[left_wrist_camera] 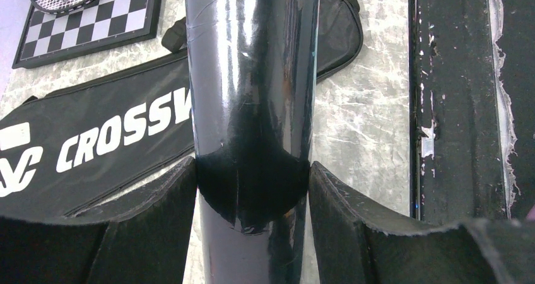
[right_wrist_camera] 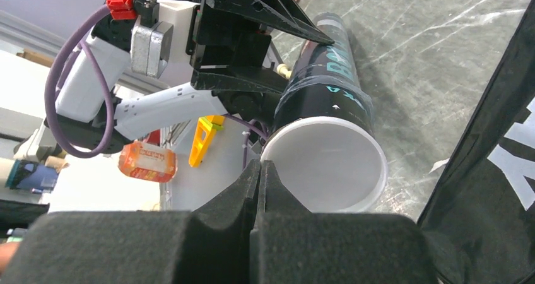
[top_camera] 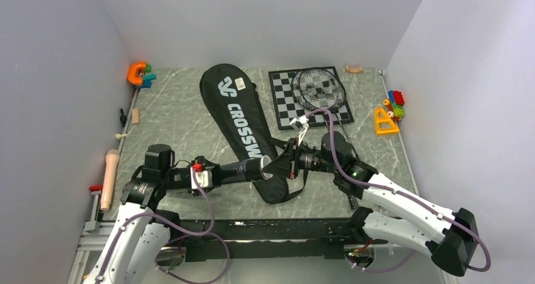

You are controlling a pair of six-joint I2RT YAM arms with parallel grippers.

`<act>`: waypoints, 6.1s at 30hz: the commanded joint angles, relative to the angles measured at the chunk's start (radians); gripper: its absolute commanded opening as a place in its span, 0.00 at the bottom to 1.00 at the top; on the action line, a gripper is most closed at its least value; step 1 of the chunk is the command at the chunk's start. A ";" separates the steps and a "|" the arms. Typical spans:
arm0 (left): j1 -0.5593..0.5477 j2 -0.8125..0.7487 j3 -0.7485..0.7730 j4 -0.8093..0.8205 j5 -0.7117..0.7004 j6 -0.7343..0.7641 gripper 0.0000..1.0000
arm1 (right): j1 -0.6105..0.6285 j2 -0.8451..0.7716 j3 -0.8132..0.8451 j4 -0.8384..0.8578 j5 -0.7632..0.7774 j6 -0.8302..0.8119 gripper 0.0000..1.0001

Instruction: Pack up the badminton gear

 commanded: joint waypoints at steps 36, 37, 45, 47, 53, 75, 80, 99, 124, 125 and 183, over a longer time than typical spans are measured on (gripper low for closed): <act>-0.004 -0.004 0.052 -0.009 0.067 0.066 0.00 | -0.031 0.069 -0.085 0.297 -0.254 0.044 0.15; -0.004 -0.003 0.055 -0.010 0.067 0.065 0.00 | -0.034 0.072 -0.086 0.310 -0.259 0.048 0.29; -0.004 -0.012 0.058 -0.019 0.068 0.062 0.00 | -0.095 0.040 -0.092 0.323 -0.280 0.066 0.66; -0.004 -0.015 0.056 -0.021 0.069 0.064 0.00 | -0.116 0.010 -0.088 0.291 -0.282 0.060 0.66; -0.004 -0.017 0.054 -0.010 0.071 0.050 0.00 | -0.183 -0.069 -0.103 0.205 -0.273 0.042 0.65; -0.004 0.007 0.068 0.037 0.061 -0.007 0.00 | -0.162 -0.031 -0.058 -0.007 -0.116 -0.083 0.07; -0.004 0.011 0.067 0.031 0.059 0.004 0.00 | -0.133 -0.013 -0.042 -0.021 -0.084 -0.098 0.05; -0.005 0.009 0.054 0.032 0.058 0.016 0.00 | -0.106 -0.011 0.078 -0.150 -0.041 -0.164 0.05; -0.004 0.002 0.084 0.117 0.111 -0.113 0.00 | 0.015 0.202 0.027 0.112 -0.006 -0.098 0.00; -0.004 0.003 0.084 0.124 0.110 -0.121 0.00 | 0.015 0.199 0.024 0.113 -0.003 -0.098 0.00; -0.141 0.628 0.033 -0.016 -0.436 0.177 0.92 | -0.104 0.030 -0.127 -0.103 0.042 -0.133 0.52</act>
